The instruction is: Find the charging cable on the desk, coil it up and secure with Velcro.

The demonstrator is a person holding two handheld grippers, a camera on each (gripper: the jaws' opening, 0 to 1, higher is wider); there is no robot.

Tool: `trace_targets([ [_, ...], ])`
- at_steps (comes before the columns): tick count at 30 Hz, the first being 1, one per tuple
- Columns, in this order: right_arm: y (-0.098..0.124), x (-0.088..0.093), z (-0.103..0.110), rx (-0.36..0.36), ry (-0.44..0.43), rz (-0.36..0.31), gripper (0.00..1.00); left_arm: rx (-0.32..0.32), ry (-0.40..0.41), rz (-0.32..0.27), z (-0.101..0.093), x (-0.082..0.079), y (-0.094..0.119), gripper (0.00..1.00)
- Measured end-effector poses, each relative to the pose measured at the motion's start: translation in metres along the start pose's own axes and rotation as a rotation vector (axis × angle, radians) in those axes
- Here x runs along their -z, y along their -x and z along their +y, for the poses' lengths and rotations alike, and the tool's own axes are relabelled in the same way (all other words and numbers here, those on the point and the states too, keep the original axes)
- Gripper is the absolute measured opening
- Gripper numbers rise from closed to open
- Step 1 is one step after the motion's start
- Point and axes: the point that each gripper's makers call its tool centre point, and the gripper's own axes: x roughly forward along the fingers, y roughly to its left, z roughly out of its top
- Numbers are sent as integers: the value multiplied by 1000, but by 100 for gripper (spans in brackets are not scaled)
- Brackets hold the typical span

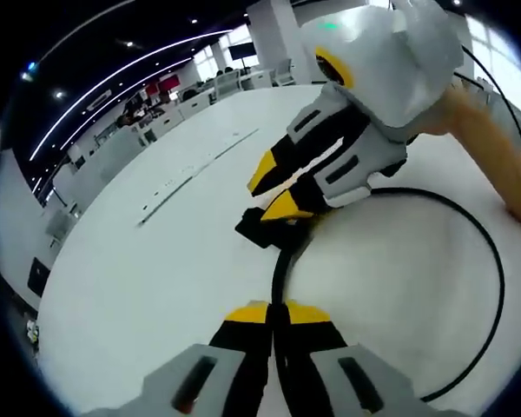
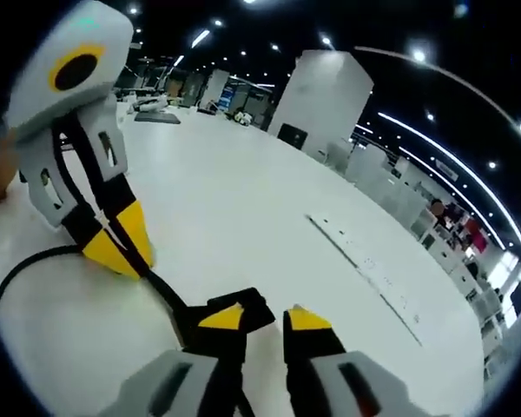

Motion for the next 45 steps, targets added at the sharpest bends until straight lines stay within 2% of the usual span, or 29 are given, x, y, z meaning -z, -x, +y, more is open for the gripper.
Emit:
trace_targets([
  [9,-7,-5,-12,68,17,-13,17,1,-2,-2,0,0,0,6],
  [14,-14,-6,-15,117,54,-16,14,1,-3,-2,1,0,-1,6],
  [18,-14,-8,-11,118,95,-5,9,2,-2,-3,1,0,-1,6],
  [26,-12,-9,-5,86,105,-8,7,3,-5,-4,1,0,-1,6],
  [29,-12,-11,3,68,168,-7,5,2,-6,-3,1,0,-1,6],
  [30,-12,-12,8,48,177,-8,4,1,-7,-3,1,0,-1,6],
  [35,-10,-13,14,37,227,9,4,2,-6,-4,1,0,-1,6],
  [45,-1,-11,21,-34,197,7,3,-1,-13,-6,1,0,0,6],
])
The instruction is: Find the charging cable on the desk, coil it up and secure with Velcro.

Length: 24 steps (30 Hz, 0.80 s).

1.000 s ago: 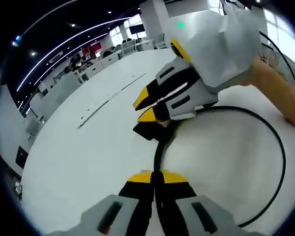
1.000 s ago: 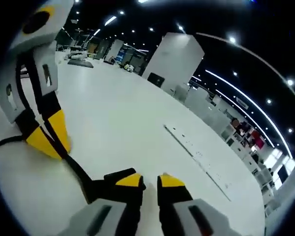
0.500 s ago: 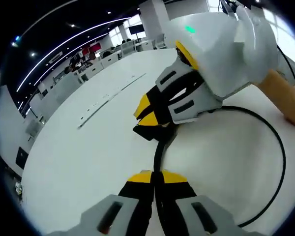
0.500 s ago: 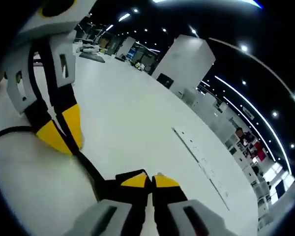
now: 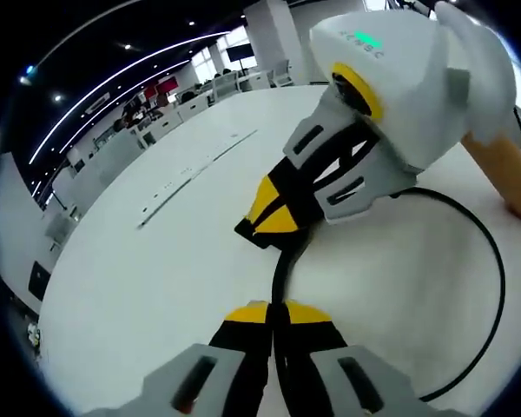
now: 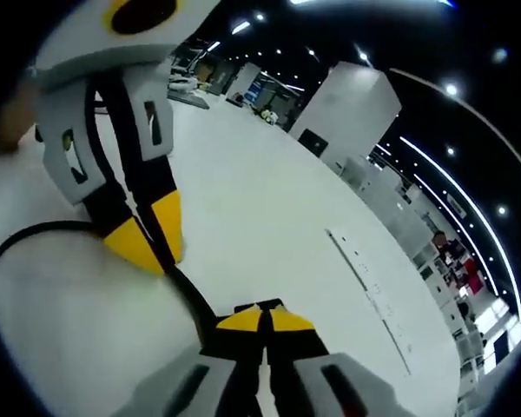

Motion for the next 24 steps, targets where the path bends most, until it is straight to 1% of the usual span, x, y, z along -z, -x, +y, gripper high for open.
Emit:
trace_targets([
  [5,5,0,7,-33,41,9,3,-1,1,1,0,0,0,6],
  [8,5,-1,9,-32,73,16,3,-2,2,1,0,0,0,6],
  [12,6,-1,10,-32,87,24,3,-3,-1,0,0,0,0,6],
  [14,9,0,13,-44,124,35,3,-3,-1,0,0,0,0,6],
  [18,13,-1,17,-62,265,61,3,-3,-2,0,-1,0,0,6],
  [24,12,-2,18,-60,331,74,3,-7,-6,2,-1,0,0,6],
])
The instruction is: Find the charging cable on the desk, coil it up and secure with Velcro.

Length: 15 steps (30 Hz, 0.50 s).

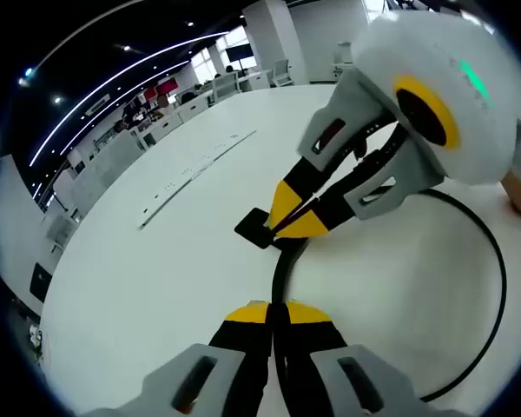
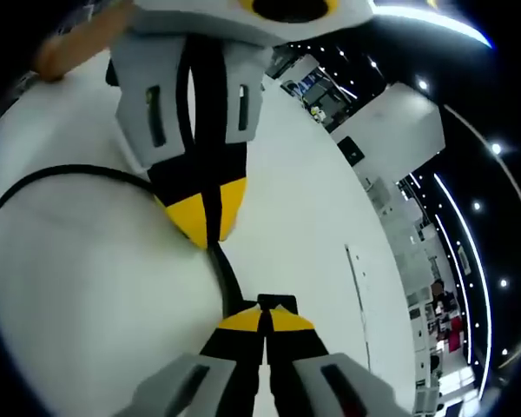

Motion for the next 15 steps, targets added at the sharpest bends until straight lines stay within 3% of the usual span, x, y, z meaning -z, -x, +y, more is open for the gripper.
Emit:
trace_targets([
  [6,-3,0,-1,14,45,6,3,-3,2,2,0,0,0,6],
  [15,-8,2,-8,55,20,10,3,0,4,-2,0,0,-1,6],
])
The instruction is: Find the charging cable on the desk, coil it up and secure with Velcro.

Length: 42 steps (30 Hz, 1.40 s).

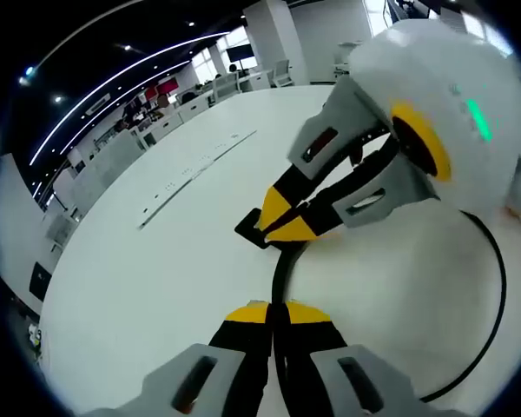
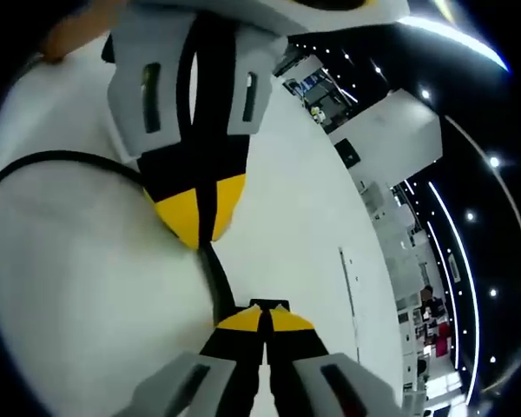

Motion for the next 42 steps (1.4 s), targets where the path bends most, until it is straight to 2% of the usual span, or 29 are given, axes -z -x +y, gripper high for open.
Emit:
trace_targets([
  [10,-9,6,-12,74,-111,-19,3,-1,5,-2,0,0,0,6],
  [13,-11,8,-15,87,-190,-46,3,-1,9,-2,-1,0,0,6],
  [17,-16,15,-24,141,-284,-69,3,-1,12,-4,-1,0,0,6],
  [20,-18,16,-28,155,-309,-77,3,0,12,-5,-1,0,0,6],
  [26,-19,16,-30,167,-308,-78,4,0,14,-6,-1,0,0,6],
  [27,-17,17,-33,159,-354,-80,6,1,14,-7,-1,0,0,6],
  [29,-11,18,-34,127,-434,-90,18,2,13,-9,-1,0,0,6],
  [31,1,13,-33,59,-540,-142,30,3,12,-9,-1,0,0,6],
  [32,8,11,-36,40,-564,-165,33,2,11,-8,-1,0,0,6],
  [34,21,11,-43,45,-548,-180,31,2,10,-8,-1,0,0,6],
  [35,32,13,-44,26,-534,-185,31,3,10,-8,0,0,0,6],
  [37,47,15,-29,-58,-496,-171,32,4,10,-10,0,0,0,6],
  [40,65,28,1,-207,-492,-115,32,4,10,-10,0,0,0,6],
  [42,72,39,10,-248,-486,-76,32,2,8,-9,0,0,0,6],
])
